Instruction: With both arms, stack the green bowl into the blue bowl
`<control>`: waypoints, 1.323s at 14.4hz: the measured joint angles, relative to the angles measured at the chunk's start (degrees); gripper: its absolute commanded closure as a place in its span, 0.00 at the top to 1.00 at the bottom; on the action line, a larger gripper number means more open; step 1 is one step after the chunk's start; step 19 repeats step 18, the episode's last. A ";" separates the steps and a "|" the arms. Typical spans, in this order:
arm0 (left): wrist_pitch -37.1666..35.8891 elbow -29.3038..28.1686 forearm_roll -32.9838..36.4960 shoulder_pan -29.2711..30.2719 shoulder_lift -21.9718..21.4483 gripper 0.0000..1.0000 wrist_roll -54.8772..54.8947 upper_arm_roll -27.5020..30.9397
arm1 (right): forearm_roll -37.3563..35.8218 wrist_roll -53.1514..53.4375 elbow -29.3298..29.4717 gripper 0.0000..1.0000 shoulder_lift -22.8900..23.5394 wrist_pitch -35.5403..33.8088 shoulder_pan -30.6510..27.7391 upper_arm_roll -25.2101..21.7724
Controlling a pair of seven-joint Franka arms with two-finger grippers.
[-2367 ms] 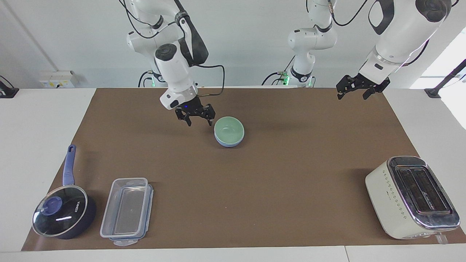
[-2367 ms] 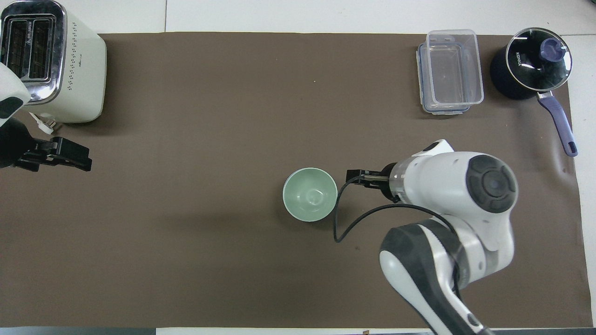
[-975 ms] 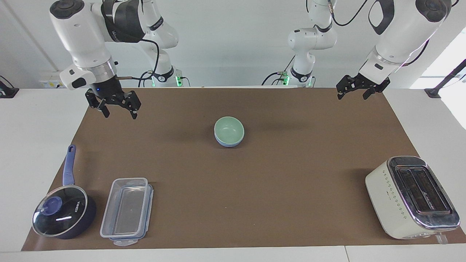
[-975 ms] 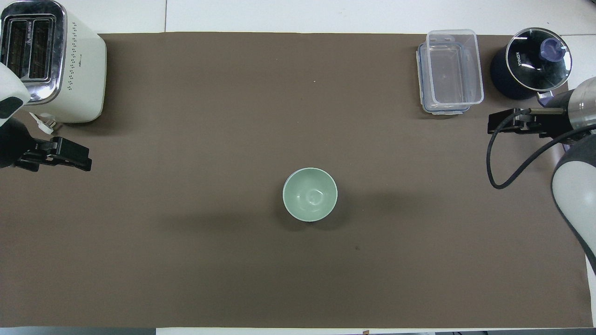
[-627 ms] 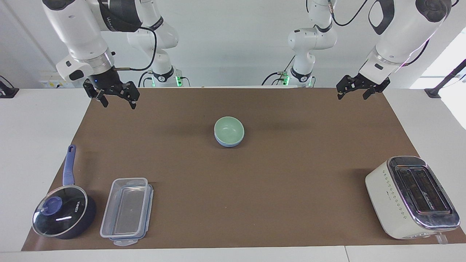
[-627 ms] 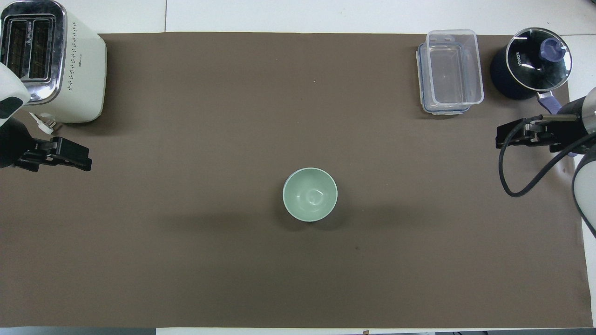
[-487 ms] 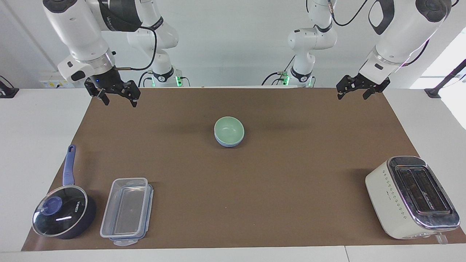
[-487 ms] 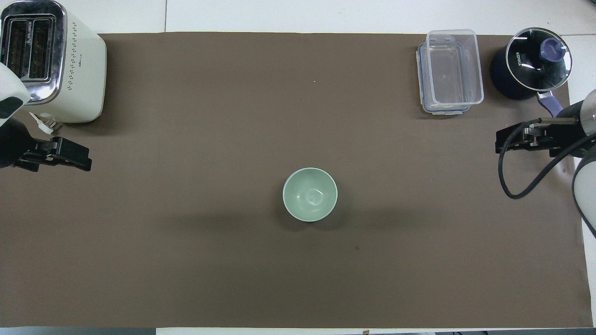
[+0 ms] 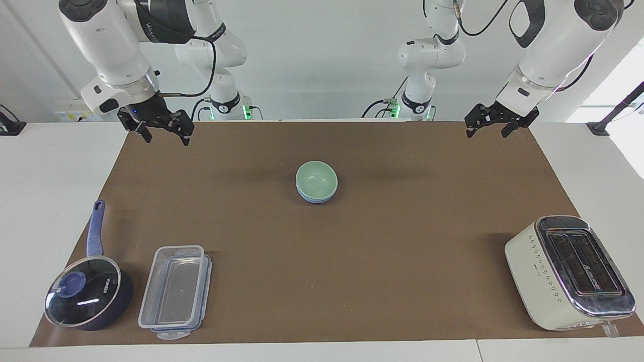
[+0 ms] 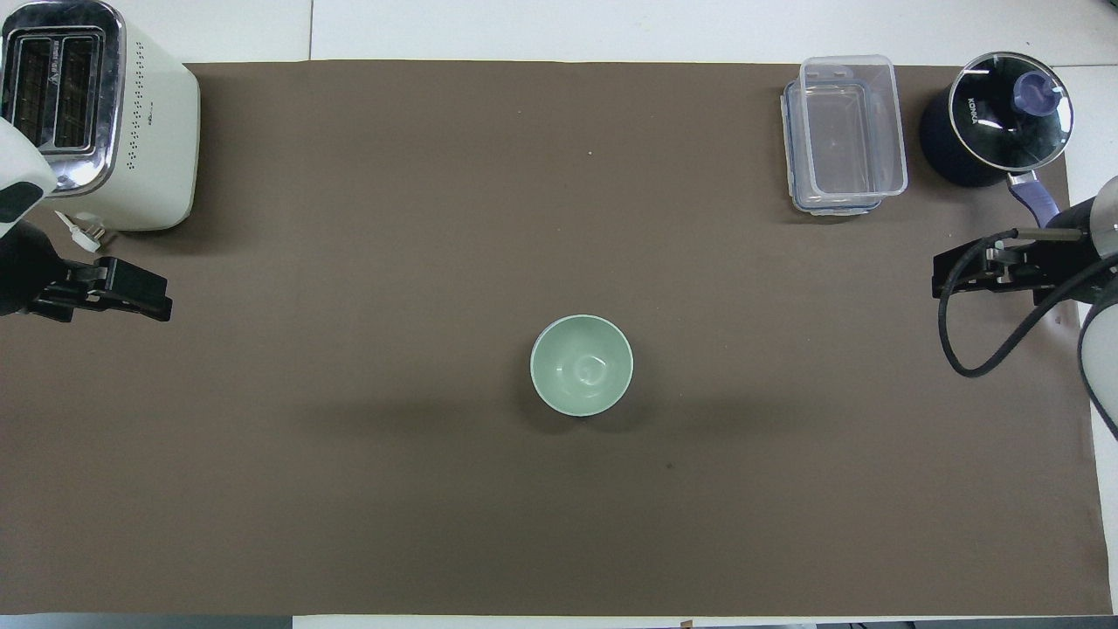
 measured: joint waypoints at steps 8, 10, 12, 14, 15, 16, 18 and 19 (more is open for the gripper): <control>0.00 0.00 0.00 0.00 0.00 1.00 0.00 0.00 | 0.00 0.00 0.00 1.00 -0.04 0.88 -0.16 0.04; 0.00 0.00 0.00 0.00 0.00 1.00 0.00 0.00 | 0.00 0.00 0.00 1.00 -0.04 0.95 -0.16 0.05; 0.00 0.00 0.00 0.00 0.00 1.00 0.00 0.00 | 0.00 0.00 0.00 1.00 -0.04 1.06 -0.16 0.08; 0.00 0.00 0.00 0.00 0.00 1.00 0.00 0.00 | 0.00 0.00 0.00 1.00 -0.04 1.08 -0.15 0.14; 0.00 0.00 0.00 0.00 0.00 1.00 0.00 0.00 | 0.00 0.01 0.00 1.00 -0.04 1.08 -0.15 0.17; 0.00 0.00 0.00 0.00 0.00 1.00 0.00 0.00 | 0.00 0.01 0.00 1.00 -0.04 1.09 -0.15 0.19; 0.00 0.00 0.00 0.00 0.00 1.00 0.00 0.00 | 0.00 0.01 0.00 1.00 -0.14 1.16 -0.15 0.19; 0.00 0.00 0.00 0.00 0.00 1.00 0.00 0.00 | 0.00 0.01 0.00 1.00 -0.14 1.16 -0.15 0.19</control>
